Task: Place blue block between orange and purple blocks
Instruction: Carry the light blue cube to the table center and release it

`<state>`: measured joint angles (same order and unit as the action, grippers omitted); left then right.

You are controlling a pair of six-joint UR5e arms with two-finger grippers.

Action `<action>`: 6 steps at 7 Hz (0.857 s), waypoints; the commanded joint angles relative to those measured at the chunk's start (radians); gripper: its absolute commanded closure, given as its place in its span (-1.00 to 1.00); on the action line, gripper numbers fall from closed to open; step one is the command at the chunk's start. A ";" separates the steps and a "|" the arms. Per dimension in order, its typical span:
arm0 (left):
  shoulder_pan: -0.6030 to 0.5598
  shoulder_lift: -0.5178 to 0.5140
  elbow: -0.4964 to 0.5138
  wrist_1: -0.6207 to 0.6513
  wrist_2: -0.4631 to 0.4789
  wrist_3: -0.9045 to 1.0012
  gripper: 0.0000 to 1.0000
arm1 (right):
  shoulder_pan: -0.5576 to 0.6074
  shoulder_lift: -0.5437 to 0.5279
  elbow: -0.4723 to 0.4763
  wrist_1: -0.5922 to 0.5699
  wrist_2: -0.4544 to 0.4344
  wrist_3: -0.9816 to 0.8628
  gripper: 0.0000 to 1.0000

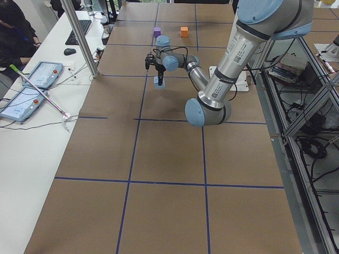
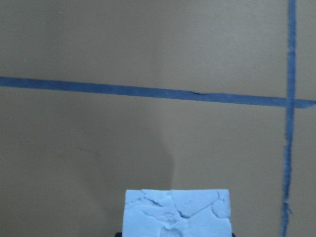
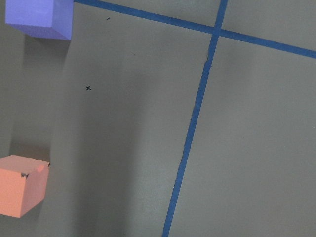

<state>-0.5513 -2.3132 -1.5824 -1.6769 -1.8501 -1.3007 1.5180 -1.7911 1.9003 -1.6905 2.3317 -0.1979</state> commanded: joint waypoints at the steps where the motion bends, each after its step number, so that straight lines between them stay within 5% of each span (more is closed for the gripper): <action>1: 0.088 -0.107 0.112 -0.012 0.134 -0.054 -0.41 | -0.001 -0.001 -0.009 0.002 0.000 0.000 -1.00; 3: 0.126 -0.104 0.128 -0.023 0.188 -0.048 -0.42 | 0.001 -0.001 -0.009 0.002 0.000 0.000 -1.00; 5: 0.128 -0.101 0.130 -0.030 0.192 -0.045 -1.00 | -0.001 0.002 -0.009 0.002 0.000 0.000 -1.00; 6: 0.126 -0.101 0.119 -0.027 0.192 -0.045 -1.00 | -0.001 0.004 -0.009 0.002 0.000 0.000 -1.00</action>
<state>-0.4252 -2.4151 -1.4565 -1.7053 -1.6607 -1.3458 1.5178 -1.7886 1.8915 -1.6889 2.3317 -0.1979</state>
